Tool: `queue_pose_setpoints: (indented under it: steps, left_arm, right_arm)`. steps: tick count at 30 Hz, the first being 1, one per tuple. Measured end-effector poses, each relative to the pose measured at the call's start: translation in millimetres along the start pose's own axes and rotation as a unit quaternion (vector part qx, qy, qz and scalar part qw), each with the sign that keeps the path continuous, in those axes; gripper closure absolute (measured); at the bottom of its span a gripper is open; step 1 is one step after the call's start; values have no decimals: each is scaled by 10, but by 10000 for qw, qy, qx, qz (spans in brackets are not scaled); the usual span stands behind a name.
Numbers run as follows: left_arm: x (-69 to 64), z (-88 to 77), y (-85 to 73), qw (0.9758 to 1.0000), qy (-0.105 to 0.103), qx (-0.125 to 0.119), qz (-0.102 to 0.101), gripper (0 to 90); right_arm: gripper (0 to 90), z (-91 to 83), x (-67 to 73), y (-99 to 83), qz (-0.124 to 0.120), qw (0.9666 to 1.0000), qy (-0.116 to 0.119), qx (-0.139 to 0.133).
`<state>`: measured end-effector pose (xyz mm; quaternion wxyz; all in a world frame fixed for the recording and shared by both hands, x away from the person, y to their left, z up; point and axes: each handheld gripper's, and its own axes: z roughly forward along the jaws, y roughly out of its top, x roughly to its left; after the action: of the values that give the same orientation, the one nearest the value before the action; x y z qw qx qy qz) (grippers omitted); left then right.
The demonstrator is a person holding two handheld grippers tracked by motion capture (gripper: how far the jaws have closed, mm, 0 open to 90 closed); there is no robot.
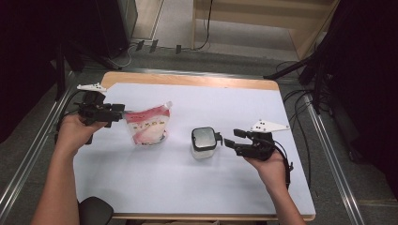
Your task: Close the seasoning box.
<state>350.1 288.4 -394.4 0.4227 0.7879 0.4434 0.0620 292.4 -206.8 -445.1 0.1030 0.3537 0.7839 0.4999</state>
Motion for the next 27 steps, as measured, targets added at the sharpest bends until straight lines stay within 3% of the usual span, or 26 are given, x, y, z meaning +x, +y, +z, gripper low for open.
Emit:
queue_pose_setpoints:
  steps: [6, 10, 27]
  left_arm:
    - [9, 10, -6, 10000, 1, 3, 24, 409]
    - [12, 10, -6, 10000, -9, 3, 48, 409]
    - [50, 48, -28, 10000, -18, 44, -15, 403]
  right_arm:
    - [384, -59, -73, -56, 16, 10000, -67, 7]
    - [373, -102, -143, -122, 156, 9998, -108, 26]
    - [323, -182, -344, -254, 360, 9979, -536, -2]
